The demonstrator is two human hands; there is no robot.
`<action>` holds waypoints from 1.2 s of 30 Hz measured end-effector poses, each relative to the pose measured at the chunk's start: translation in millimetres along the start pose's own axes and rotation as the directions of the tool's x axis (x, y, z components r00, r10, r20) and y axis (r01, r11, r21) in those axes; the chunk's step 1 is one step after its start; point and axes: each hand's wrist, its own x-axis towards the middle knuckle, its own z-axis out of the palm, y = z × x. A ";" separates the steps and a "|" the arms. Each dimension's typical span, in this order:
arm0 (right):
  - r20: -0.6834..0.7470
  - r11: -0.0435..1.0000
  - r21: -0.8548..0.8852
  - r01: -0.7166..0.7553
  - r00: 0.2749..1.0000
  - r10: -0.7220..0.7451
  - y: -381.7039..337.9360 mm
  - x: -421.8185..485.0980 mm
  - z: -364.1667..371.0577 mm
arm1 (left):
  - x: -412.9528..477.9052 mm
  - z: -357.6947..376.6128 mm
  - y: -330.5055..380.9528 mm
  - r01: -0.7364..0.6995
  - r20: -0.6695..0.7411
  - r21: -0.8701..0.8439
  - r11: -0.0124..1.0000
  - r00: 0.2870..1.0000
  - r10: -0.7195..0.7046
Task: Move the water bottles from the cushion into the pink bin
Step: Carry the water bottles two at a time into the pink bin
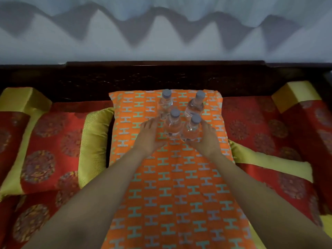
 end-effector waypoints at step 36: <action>-0.241 0.897 0.432 -0.098 0.945 0.219 9.1 -108.1 -96.9 | -35.0 -45.8 91.8 -0.044 -0.010 -0.465 0.884 0.999 0.044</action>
